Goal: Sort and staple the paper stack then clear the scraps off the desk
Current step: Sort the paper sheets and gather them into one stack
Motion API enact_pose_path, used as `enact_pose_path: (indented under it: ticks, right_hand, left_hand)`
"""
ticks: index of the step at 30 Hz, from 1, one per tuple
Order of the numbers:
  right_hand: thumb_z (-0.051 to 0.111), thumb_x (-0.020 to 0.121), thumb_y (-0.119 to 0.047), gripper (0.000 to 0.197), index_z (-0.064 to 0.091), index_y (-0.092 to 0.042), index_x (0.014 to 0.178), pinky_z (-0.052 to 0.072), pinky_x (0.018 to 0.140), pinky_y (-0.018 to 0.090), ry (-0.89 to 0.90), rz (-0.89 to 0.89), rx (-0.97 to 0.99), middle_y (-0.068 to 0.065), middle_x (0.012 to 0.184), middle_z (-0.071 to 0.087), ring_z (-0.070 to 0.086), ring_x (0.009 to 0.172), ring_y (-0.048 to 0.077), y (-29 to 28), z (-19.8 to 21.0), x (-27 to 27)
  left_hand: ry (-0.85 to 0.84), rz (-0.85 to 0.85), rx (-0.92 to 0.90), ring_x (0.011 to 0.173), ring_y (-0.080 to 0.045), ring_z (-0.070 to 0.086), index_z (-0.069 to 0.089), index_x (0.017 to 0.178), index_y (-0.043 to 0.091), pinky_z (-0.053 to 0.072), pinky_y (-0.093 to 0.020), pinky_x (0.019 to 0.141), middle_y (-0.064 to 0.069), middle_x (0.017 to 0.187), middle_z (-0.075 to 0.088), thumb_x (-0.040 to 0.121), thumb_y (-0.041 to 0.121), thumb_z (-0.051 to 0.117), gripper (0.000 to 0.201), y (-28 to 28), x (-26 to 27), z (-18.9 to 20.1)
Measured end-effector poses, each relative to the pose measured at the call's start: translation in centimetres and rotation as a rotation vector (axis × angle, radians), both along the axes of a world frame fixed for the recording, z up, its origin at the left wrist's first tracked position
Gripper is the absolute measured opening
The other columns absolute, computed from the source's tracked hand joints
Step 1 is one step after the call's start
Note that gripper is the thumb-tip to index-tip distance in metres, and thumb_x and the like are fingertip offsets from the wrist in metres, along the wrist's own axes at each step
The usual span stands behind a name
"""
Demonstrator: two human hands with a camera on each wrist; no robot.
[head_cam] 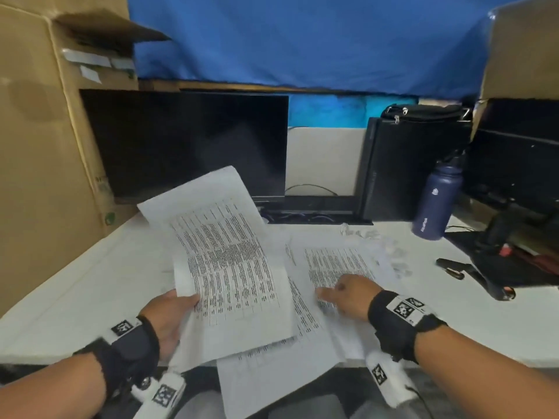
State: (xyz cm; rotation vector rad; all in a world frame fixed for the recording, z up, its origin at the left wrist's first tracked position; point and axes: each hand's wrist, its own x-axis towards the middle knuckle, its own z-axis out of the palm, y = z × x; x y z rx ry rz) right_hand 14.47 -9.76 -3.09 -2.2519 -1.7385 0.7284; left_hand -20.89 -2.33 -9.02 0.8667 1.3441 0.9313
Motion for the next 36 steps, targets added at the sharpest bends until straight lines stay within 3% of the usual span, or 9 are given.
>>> enact_pose_path:
  ticks: [5, 10, 14, 17, 21, 24, 29, 34, 36]
  right_hand:
    - [0.070, 0.083, -0.038, 0.030, 0.043, -0.025, 0.077, 0.035, 0.053, 0.021, 0.059, 0.055, -0.019, -0.008, 0.077, 0.046, 0.042, 0.064, 0.007, 1.0, -2.1, -4.4]
    - [0.058, 0.088, -0.024, 0.014, 0.067, -0.016, 0.095, 0.055, 0.071, 0.029, 0.151, -0.202, 0.116, 0.003, 0.090, 0.069, 0.066, 0.080, 0.020, 1.2, -1.4, 1.5]
    - [0.055, 0.086, -0.032, 0.034, 0.058, -0.018, 0.116, 0.046, 0.097, 0.032, -0.257, -0.377, 0.003, 0.005, 0.119, 0.064, 0.060, 0.110, 0.026, 1.4, -1.5, 6.5]
    - [0.060, 0.077, -0.034, 0.048, 0.055, -0.018, 0.121, 0.044, 0.101, 0.030, -0.351, -0.385, -0.075, 0.004, 0.126, 0.061, 0.058, 0.118, 0.025, 1.8, -2.6, 7.2]
    - [0.064, 0.075, -0.021, 0.044, 0.052, -0.011, 0.117, 0.051, 0.079, 0.026, -0.247, -0.365, -0.060, 0.005, 0.104, 0.062, 0.063, 0.095, 0.024, 1.9, -3.0, 7.7]
    - [0.066, 0.078, -0.011, 0.056, 0.041, -0.005, 0.128, 0.051, 0.080, 0.031, -0.126, -0.415, 0.000, 0.012, 0.110, 0.059, 0.061, 0.097, 0.029, 1.5, -3.0, 8.1]
    - [0.061, 0.087, -0.008, 0.009, 0.065, -0.013, 0.093, 0.041, 0.058, 0.024, 0.065, -0.363, 0.317, 0.001, 0.078, 0.067, 0.062, 0.072, 0.020, -1.5, 0.9, 8.1]
    - [0.060, 0.095, -0.021, 0.012, 0.065, -0.021, 0.106, 0.047, 0.078, 0.035, 0.326, -0.336, 0.656, 0.000, 0.095, 0.070, 0.064, 0.089, 0.025, -6.0, 6.2, 5.9]
    - [0.058, 0.097, -0.025, 0.008, 0.064, -0.026, 0.101, 0.047, 0.067, 0.029, 0.486, -0.304, 0.651, -0.010, 0.089, 0.070, 0.066, 0.082, 0.017, -6.8, 7.0, 4.3]
  left_hand:
    - [0.036, -0.044, 0.033, 0.114, -0.031, 0.065, 0.071, 0.115, 0.021, 0.042, -0.056, 0.106, -0.003, 0.118, 0.074, 0.083, 0.029, 0.071, 0.033, -0.6, 1.0, 0.3]
    - [-0.063, 0.035, 0.099, 0.104, -0.042, 0.069, 0.067, 0.116, 0.006, 0.048, -0.066, 0.095, -0.020, 0.110, 0.074, 0.100, 0.005, 0.055, 0.020, -3.5, 1.9, 2.7]
    - [0.090, 0.018, 0.276, 0.091, -0.031, 0.075, 0.071, 0.106, 0.009, 0.057, -0.047, 0.086, -0.008, 0.098, 0.079, 0.098, 0.002, 0.055, 0.019, -4.5, 2.3, 4.6]
    - [0.270, 0.008, 0.398, 0.090, -0.016, 0.074, 0.072, 0.102, 0.016, 0.055, -0.038, 0.084, 0.007, 0.094, 0.079, 0.096, 0.007, 0.058, 0.017, -4.5, 2.5, 5.1]
    - [0.294, 0.042, 0.382, 0.091, -0.021, 0.073, 0.070, 0.100, 0.017, 0.055, -0.042, 0.090, 0.004, 0.095, 0.078, 0.095, 0.011, 0.060, 0.013, -4.1, 2.5, 3.3]
    - [0.257, 0.034, 0.339, 0.095, -0.022, 0.074, 0.072, 0.102, 0.024, 0.055, -0.050, 0.093, 0.005, 0.100, 0.078, 0.089, 0.021, 0.065, 0.015, -3.2, 2.1, 1.8]
    - [0.088, 0.104, 0.302, 0.101, -0.026, 0.073, 0.071, 0.107, 0.028, 0.052, -0.054, 0.096, 0.003, 0.108, 0.077, 0.090, 0.021, 0.063, 0.021, -1.9, 1.6, 0.7]
    - [0.056, 0.127, 0.283, 0.102, -0.024, 0.073, 0.070, 0.107, 0.034, 0.053, -0.052, 0.094, 0.005, 0.108, 0.077, 0.096, 0.017, 0.057, 0.024, -2.2, 1.8, 1.0]
    - [0.070, 0.089, 0.279, 0.100, -0.026, 0.074, 0.070, 0.108, 0.034, 0.054, -0.054, 0.092, 0.002, 0.108, 0.077, 0.092, 0.019, 0.058, 0.025, -2.6, 2.4, 1.4]
